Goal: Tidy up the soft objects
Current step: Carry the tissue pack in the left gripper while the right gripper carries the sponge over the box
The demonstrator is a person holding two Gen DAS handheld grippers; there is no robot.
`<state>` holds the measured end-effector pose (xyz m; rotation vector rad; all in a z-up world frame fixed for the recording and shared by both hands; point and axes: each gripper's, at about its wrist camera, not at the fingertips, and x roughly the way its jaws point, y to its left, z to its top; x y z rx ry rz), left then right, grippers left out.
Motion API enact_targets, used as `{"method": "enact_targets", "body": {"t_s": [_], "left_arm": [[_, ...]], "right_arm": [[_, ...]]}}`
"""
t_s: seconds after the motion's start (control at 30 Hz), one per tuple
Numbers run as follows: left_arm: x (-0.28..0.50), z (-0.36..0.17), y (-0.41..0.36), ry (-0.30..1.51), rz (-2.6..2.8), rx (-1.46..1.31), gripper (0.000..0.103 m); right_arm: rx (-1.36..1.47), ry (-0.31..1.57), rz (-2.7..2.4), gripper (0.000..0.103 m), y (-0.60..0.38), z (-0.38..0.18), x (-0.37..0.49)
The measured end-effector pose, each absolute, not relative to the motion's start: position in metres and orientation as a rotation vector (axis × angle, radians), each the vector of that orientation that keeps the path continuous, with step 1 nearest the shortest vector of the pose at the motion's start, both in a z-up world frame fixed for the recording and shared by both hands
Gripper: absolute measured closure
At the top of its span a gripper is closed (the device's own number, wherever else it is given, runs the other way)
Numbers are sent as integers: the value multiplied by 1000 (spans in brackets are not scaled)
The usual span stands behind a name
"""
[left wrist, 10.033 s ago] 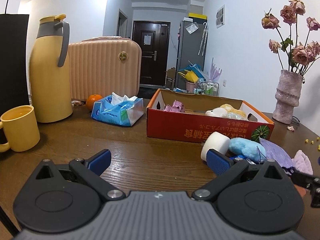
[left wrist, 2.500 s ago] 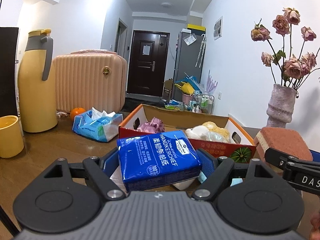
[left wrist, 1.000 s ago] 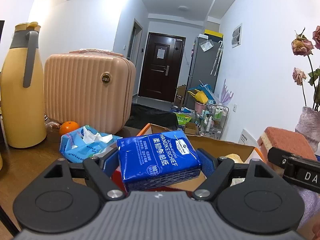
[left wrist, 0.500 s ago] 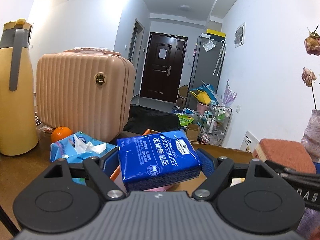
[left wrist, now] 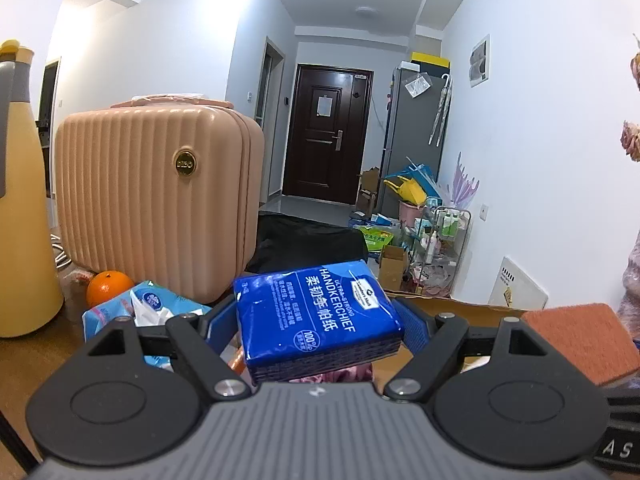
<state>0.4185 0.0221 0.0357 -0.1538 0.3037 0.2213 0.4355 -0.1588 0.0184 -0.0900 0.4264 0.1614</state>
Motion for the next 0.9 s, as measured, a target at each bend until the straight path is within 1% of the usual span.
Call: {"method": "enact_targets", "body": {"t_s": [0.47,0.9], "left_arm": [[445,23,26,315,218,-82,21],[454,6,18,359,215,-8,20]], "right_arm": [[-112,458,134,1,-149,2,449],[-179,442,110,1,-140,-12,446]]}}
